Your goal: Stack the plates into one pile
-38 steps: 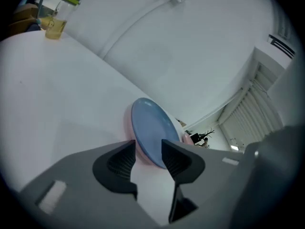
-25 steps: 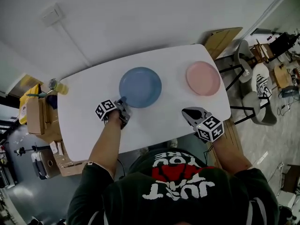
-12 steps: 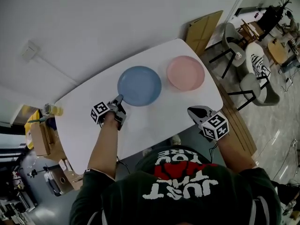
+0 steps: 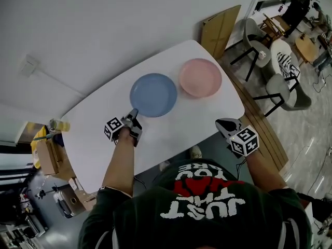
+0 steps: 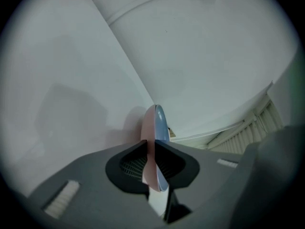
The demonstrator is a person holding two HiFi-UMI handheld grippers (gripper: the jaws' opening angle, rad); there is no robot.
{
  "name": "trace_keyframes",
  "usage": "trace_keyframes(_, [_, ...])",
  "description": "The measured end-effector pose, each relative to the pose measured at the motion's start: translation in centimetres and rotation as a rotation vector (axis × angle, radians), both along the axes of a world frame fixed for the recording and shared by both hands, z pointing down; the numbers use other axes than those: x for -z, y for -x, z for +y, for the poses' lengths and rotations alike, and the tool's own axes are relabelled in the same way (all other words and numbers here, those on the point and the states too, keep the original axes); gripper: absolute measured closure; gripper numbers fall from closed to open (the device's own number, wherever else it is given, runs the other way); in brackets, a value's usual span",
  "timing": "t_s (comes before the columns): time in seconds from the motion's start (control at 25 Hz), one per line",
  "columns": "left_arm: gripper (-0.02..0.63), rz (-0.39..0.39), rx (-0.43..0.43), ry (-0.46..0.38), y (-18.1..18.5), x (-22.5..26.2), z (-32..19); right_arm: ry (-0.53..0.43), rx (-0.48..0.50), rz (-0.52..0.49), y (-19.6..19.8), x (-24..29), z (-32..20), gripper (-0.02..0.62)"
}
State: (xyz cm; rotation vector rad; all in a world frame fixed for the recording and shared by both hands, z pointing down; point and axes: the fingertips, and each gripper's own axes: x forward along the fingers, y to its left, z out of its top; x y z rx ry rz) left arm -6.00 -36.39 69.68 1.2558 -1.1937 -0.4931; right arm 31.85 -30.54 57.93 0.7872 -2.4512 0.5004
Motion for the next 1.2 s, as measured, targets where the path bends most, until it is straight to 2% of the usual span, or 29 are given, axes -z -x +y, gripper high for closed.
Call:
trace_keyframes(0.48, [0.566, -0.12, -0.045, 0.15, 0.7, -5.4, 1.8, 0.02, 0.037, 0.048, 0.8, -1.1, 0.6, 0.584])
trace_keyframes(0.64, [0.563, -0.162, -0.105, 0.173, 0.3, -5.4, 0.9, 0.029, 0.025, 0.058, 0.3, -1.3, 0.6, 0.584])
trace_keyframes(0.84, [0.496, -0.219, -0.205, 0.246, -0.9, -6.4, 0.2, 0.033, 0.024, 0.068, 0.3, -1.3, 0.8, 0.584])
trace_keyframes(0.92, [0.497, -0.241, -0.207, 0.273, -1.2, -6.8, 0.1, 0.034, 0.022, 0.072, 0.1, -1.4, 0.8, 0.584])
trace_keyframes(0.96, [0.51, -0.229, -0.186, 0.279, -1.2, -6.9, 0.0, 0.035, 0.019, 0.074, 0.0, -1.4, 0.8, 0.584])
trace_keyframes(1.04, [0.569, -0.159, -0.124, 0.266, -1.1, -6.9, -0.2, 0.037, 0.009, 0.076, -0.3, -1.5, 0.8, 0.584])
trace_keyframes(1.2, [0.563, -0.025, -0.059, 0.193, -2.2, -5.2, -0.6, 0.041, -0.009, 0.074, -1.0, -1.8, 0.8, 0.584])
